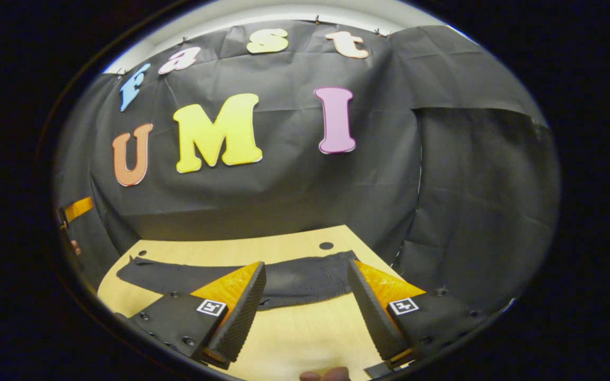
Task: Grasp the waist and the cuffs of the jeans and fold them to make the two legs overlap; first hold the waist and fold one-third of the jeans toward the cuffs, then hold the cuffs and fold the remaining one-third in the same direction to finish folding.
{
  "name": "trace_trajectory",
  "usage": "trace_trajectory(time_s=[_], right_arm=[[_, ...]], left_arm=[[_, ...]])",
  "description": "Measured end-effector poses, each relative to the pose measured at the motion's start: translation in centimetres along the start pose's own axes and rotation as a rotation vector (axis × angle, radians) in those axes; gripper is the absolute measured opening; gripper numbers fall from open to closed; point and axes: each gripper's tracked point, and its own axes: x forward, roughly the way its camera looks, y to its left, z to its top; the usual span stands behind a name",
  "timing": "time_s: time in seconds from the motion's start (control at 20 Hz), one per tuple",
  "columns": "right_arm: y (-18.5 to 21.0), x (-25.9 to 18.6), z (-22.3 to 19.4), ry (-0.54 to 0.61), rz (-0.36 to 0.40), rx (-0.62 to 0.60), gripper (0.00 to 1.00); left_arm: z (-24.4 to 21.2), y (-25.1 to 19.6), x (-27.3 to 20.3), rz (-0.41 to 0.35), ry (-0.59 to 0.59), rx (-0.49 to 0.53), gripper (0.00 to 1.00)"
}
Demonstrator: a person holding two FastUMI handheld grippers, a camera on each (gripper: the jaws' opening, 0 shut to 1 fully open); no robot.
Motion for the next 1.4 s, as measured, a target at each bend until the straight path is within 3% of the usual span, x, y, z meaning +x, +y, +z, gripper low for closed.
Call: trace_trajectory(time_s=[0.1, 0.2, 0.45, 0.5, 0.6, 0.95, 1.05, 1.1, 1.2, 1.3, 1.35, 1.4], right_arm=[[-1.6, 2.3, -1.5, 0.03, -0.019, 0.033, 0.92], [-4.2, 5.4, -3.6, 0.088, -0.049, 0.072, 0.95], [-12.2, 15.8, -10.3, 0.257, -0.176, 0.307, 0.92], [-13.7, 17.4, -11.2, 0.277, -0.202, 0.333, 0.98], [-15.2, 20.0, -12.4, 0.301, -0.218, 0.38, 0.98], [-16.1, 25.7, -14.6, 0.342, -0.22, 0.356, 0.98], [-16.0, 26.6, -15.2, 0.349, -0.205, 0.276, 0.98], [-16.2, 26.0, -15.2, 0.354, -0.206, 0.225, 0.87], [-15.7, 26.4, -15.5, 0.364, -0.17, 0.207, 0.84], [-15.1, 26.3, -15.2, 0.377, -0.162, 0.212, 0.63], [-14.6, 26.0, -14.8, 0.382, -0.145, 0.214, 0.61], [-14.7, 26.3, -14.7, 0.391, -0.153, 0.189, 0.51]], left_arm=[[-0.1, -0.1, 0.0, 0.007, 0.009, 0.015, 0.98], [-0.2, -0.3, 0.5, 0.008, 0.017, 0.021, 0.98], [-1.9, -0.2, 1.3, 0.044, 0.1, 0.009, 0.98], [-2.2, 0.0, 1.4, 0.052, 0.114, 0.012, 0.98], [-2.6, 0.7, 1.4, 0.081, 0.134, 0.011, 0.98], [-5.6, 0.9, 1.8, 0.12, 0.23, 0.031, 0.98], [-5.7, 0.7, 1.9, 0.119, 0.236, 0.042, 0.99], [-5.7, 0.7, 1.9, 0.118, 0.233, 0.045, 0.99], [-6.0, 0.8, 2.0, 0.119, 0.241, 0.042, 0.99], [-6.7, 1.0, 1.9, 0.125, 0.26, 0.027, 0.99], [-6.9, 1.2, 1.8, 0.127, 0.267, 0.022, 0.99], [-6.9, 1.4, 1.6, 0.131, 0.27, 0.022, 0.99]])
